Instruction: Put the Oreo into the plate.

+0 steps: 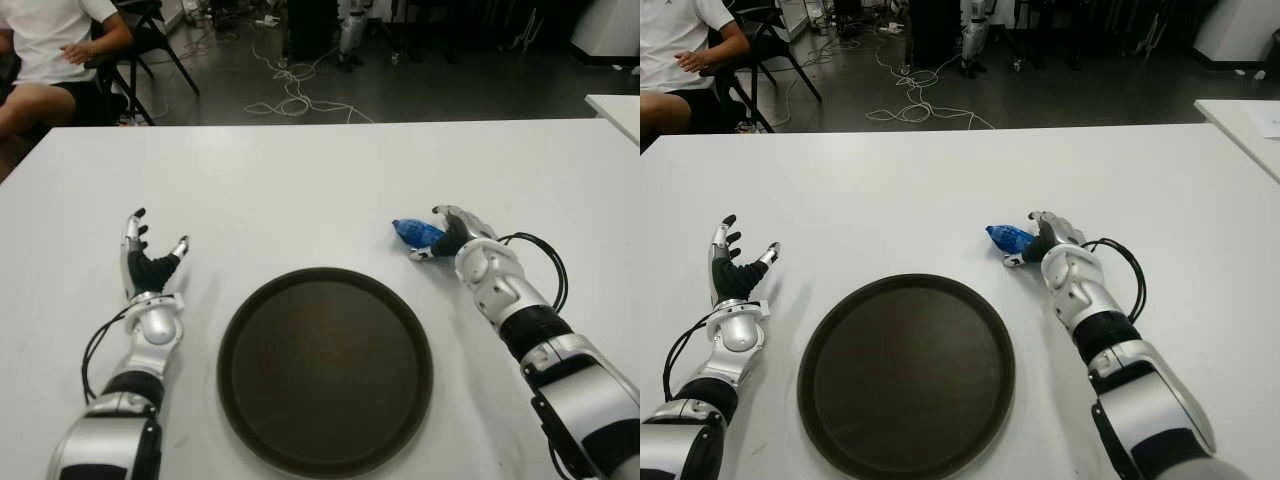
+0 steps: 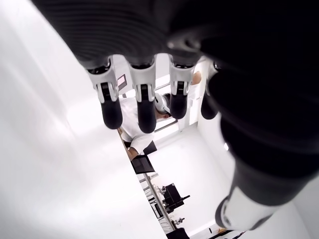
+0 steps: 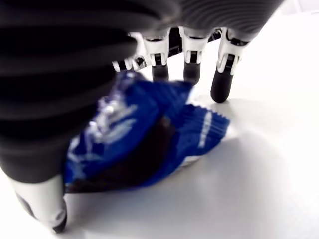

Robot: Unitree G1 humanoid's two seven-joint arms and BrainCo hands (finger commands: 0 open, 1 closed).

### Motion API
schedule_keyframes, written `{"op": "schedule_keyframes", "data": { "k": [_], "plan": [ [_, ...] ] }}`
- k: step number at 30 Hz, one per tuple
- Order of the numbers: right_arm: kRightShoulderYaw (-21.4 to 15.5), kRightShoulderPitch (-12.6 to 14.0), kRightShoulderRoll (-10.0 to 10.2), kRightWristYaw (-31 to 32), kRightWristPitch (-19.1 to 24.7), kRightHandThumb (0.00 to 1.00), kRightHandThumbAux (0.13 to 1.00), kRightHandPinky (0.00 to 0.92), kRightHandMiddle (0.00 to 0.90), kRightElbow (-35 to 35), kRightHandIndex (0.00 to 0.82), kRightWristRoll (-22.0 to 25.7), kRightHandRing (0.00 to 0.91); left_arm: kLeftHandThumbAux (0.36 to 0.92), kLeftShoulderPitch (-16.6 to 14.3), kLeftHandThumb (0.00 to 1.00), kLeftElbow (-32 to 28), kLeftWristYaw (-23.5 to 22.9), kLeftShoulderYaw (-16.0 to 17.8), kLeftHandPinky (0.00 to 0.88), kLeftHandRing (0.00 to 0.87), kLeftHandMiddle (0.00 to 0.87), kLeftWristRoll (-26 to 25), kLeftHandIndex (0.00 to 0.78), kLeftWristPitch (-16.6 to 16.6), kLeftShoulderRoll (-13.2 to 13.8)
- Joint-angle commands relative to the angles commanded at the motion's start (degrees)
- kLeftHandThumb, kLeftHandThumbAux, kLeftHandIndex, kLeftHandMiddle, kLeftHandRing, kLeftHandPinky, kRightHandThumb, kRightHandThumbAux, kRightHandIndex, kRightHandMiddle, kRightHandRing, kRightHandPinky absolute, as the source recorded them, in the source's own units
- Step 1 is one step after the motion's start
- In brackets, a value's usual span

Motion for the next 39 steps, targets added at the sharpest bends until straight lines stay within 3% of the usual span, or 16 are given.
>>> {"op": "schedule_keyframes", "data": {
  "k": [29,39],
  "plan": [
    [-0.13,0.09,-0.08,3.36,-0.17,0.0,0.728,0.0,0.036,-1.42,0.04,1.03,0.025,0.797,0.16,0.229,0.04,-0.26,-0.2,0.158,0.107,0.088,0.17,0.116,0.07,0.15],
    [0.08,-0.4,-1.45,12.64,0.28,0.0,0.688,0.0,0.067,-3.35,0.041,3.06,0.033,0.782,0.11,0.237,0.16,-0.37,-0.31,0.141,0.097,0.081,0.29,0.114,-0.3,0.16]
  ]
}}
